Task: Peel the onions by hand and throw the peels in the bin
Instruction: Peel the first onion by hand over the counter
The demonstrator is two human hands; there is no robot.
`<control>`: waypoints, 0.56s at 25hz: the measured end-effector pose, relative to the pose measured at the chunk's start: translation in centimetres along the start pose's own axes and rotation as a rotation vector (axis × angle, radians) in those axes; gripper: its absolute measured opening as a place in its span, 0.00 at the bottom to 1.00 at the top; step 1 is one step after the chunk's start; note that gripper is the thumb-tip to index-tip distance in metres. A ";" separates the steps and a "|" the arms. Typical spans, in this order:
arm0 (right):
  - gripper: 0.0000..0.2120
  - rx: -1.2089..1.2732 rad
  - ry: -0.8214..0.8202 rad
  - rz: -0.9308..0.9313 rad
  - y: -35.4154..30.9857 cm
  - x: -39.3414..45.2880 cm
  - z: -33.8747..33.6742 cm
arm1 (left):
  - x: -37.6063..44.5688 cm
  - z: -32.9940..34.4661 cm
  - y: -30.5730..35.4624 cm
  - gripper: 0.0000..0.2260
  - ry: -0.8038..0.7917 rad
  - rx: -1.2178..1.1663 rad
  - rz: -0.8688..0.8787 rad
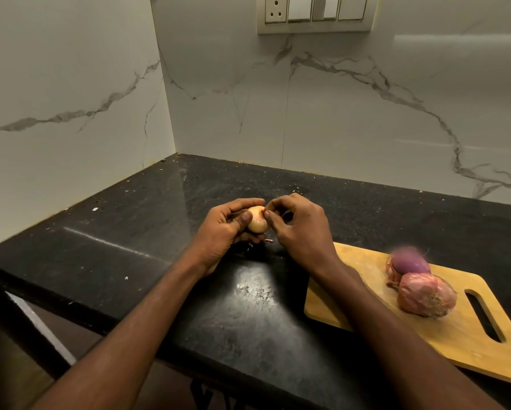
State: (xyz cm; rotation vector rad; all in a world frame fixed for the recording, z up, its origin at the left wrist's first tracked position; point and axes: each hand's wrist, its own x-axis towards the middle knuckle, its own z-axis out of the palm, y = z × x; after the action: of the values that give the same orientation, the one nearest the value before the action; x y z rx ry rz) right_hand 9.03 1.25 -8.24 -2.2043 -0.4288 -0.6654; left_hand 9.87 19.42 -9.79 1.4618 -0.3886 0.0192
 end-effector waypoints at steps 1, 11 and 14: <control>0.06 0.015 0.012 -0.002 0.0 0.0 -0.1 | 0.0 0.0 0.0 0.14 -0.006 -0.019 -0.006; 0.10 0.127 -0.091 0.011 0.4 0.1 -0.7 | -0.1 0.0 0.2 0.13 -0.009 -0.080 -0.043; 0.14 0.058 -0.154 0.031 0.1 0.0 -0.5 | -0.2 0.1 0.4 0.13 -0.036 -0.057 -0.038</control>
State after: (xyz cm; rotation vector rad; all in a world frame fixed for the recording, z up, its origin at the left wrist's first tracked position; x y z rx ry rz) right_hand 8.86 0.80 -8.03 -2.2109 -0.4856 -0.4624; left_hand 9.62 19.43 -9.47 1.4145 -0.3879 -0.0488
